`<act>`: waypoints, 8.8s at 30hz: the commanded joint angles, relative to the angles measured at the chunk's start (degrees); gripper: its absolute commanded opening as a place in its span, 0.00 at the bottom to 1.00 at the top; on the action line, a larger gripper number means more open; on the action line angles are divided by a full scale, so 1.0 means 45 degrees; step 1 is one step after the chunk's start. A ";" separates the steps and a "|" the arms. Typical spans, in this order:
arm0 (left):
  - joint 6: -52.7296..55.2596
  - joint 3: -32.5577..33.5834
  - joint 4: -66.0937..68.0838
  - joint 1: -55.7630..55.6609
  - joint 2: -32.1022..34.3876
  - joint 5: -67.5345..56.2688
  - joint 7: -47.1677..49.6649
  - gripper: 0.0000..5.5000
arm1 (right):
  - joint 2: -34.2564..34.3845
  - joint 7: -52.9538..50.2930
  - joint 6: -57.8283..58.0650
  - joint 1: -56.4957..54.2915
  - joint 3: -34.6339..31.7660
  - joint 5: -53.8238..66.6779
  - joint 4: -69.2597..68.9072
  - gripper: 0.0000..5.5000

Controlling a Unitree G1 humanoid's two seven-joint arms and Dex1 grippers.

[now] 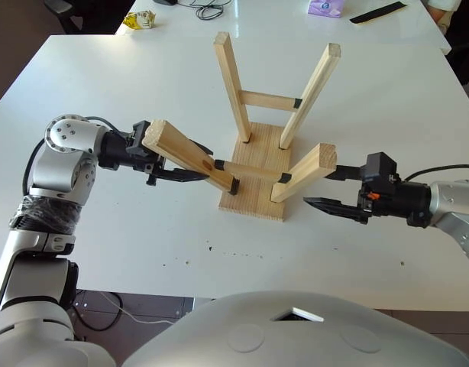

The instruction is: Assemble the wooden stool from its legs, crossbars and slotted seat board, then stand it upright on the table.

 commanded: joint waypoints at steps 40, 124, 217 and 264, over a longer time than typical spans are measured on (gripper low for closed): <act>0.1856 0.0259 -0.2929 0.1990 0.1066 0.0920 0.0608 0.38 | 0.0745 -0.0005 -0.1472 0.0555 0.0325 -0.1774 0.0182 0.54; 0.1876 -0.0034 -0.4058 0.2947 -0.0011 0.3363 0.2659 0.38 | 0.0652 0.0188 -0.1365 -0.0142 0.0736 -0.1974 -0.0052 0.54; 0.5824 -0.2919 -0.3675 0.0729 -0.0818 0.4743 0.8785 0.38 | 0.7002 -1.0000 0.2590 -0.7161 0.0973 0.1576 -0.2255 0.43; 0.4388 -0.1459 -0.3028 0.4248 -0.2771 0.7104 1.0155 0.77 | 0.4880 -0.5755 0.3837 -0.7612 0.5228 -0.1455 0.2431 0.43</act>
